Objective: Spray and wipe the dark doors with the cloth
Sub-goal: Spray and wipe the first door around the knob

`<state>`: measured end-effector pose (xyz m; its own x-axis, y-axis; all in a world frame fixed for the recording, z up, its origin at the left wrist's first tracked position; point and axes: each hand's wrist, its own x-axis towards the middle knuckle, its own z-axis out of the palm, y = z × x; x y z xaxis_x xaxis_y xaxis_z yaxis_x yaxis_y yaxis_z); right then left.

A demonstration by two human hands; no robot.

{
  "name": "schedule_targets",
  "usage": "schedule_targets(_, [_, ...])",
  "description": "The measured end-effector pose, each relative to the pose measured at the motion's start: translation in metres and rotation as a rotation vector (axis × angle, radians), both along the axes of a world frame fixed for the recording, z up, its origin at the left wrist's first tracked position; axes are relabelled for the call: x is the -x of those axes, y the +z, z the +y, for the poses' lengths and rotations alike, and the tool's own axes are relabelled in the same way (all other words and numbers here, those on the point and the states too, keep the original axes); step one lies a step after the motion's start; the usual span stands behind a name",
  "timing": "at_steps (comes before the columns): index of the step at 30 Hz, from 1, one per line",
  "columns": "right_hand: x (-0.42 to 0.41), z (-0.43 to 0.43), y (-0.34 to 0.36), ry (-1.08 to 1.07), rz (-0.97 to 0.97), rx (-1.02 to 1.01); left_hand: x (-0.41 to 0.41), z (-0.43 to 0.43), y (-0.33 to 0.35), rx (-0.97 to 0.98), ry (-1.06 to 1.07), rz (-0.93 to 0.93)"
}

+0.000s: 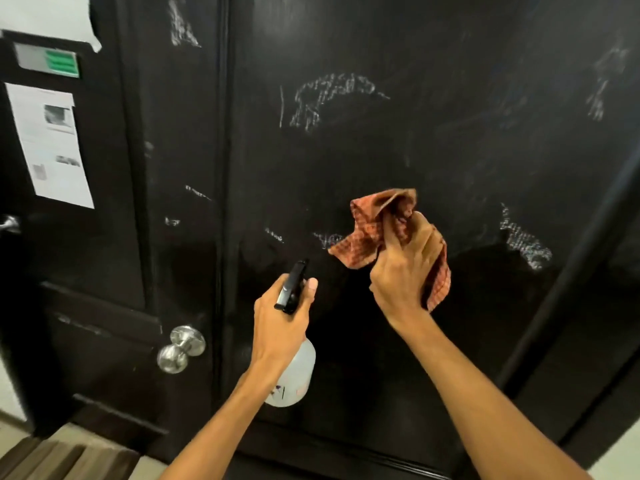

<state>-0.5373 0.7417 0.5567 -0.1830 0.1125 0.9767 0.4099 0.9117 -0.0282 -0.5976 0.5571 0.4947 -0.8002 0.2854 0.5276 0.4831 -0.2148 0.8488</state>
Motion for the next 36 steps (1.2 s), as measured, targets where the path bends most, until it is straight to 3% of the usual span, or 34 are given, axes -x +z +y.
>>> schedule_targets(2, [0.023, -0.019, -0.025, 0.014, -0.066, -0.064, 0.016, -0.016, 0.000, -0.005, 0.005, -0.010])
schedule_targets(6, [0.044, -0.046, -0.084, 0.107, -0.433, -0.264, 0.042, -0.044, 0.007, 0.010, 0.014, 0.004])
schedule_targets(8, [0.063, -0.057, -0.053, 0.116, -0.373, -0.272, 0.055, -0.057, 0.009, 0.004, 0.013, -0.014])
schedule_targets(12, [0.103, -0.085, 0.016, 0.054, -0.096, -0.101, 0.076, -0.081, 0.012, -0.007, 0.054, -0.031])
schedule_targets(14, [0.110, -0.096, -0.006, 0.044, -0.117, -0.094, 0.081, -0.089, 0.011, -0.017, 0.064, -0.036])
schedule_targets(18, [0.114, -0.112, -0.050, 0.111, -0.396, -0.219, 0.094, -0.108, 0.012, -0.012, 0.099, -0.064])
schedule_targets(24, [0.167, -0.158, 0.036, 0.142, -0.153, -0.109, 0.126, -0.139, 0.014, -0.014, 0.164, -0.070])
schedule_targets(30, [0.202, -0.168, -0.027, 0.291, -0.631, -0.478, 0.147, -0.157, 0.015, -0.023, 0.240, -0.059])
schedule_targets(31, [0.208, -0.172, -0.015, 0.295, -0.635, -0.489, 0.151, -0.162, 0.016, -0.028, 0.251, -0.053])
schedule_targets(34, [0.228, -0.196, 0.041, 0.283, -0.362, -0.315, 0.162, -0.174, 0.020, -0.051, 0.296, -0.045])
schedule_targets(36, [0.236, -0.210, 0.049, 0.261, -0.297, -0.279, 0.168, -0.178, 0.023, -0.068, 0.308, -0.051])
